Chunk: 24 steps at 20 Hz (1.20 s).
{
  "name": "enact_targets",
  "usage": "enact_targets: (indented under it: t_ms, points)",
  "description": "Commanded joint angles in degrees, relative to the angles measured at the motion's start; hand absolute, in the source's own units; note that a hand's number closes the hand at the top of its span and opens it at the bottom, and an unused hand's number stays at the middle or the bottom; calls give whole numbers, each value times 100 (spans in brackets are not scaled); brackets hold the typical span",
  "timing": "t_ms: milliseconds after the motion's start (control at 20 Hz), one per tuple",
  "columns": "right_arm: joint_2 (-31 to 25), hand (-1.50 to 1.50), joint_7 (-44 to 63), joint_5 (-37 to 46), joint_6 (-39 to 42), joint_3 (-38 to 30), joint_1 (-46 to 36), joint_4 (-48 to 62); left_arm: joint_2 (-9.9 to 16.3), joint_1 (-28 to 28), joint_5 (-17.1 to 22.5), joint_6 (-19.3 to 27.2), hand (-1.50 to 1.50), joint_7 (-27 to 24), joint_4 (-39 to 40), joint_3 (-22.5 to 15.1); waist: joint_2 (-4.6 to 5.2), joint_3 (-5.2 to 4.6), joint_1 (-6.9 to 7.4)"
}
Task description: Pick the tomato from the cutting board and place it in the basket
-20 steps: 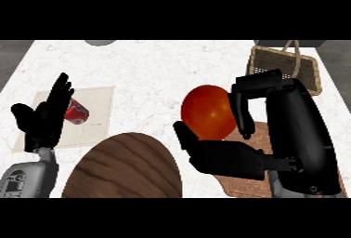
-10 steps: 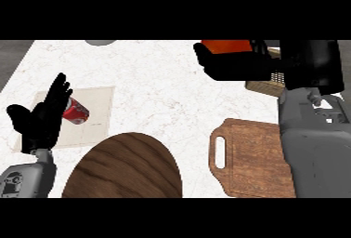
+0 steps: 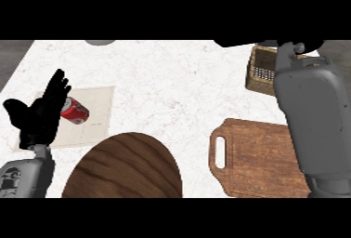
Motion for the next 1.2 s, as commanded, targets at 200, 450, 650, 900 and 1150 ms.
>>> enact_targets:
  t_ms: [200,450,650,900,1150]
  points:
    - [-394,150,-921,33,-135,-453,-357,1693,-117,-247,-36,57,0,-42,246,-13,9,1,0]
    - [-765,150,-1148,-368,236,-862,-485,2011,-285,38,-189,119,0,-462,426,-110,9,1,-12]
    - [-720,150,-1421,-582,234,-949,-117,1925,-259,209,-205,181,0,119,-256,-164,-14,4,-13]
    - [-1622,150,-2414,955,516,367,-132,2126,-83,-61,-85,21,0,-96,84,20,12,-41,-4]
    - [-2072,150,-3430,1621,-55,667,-200,2523,-30,-20,-15,-130,0,51,-126,-37,43,4,153]
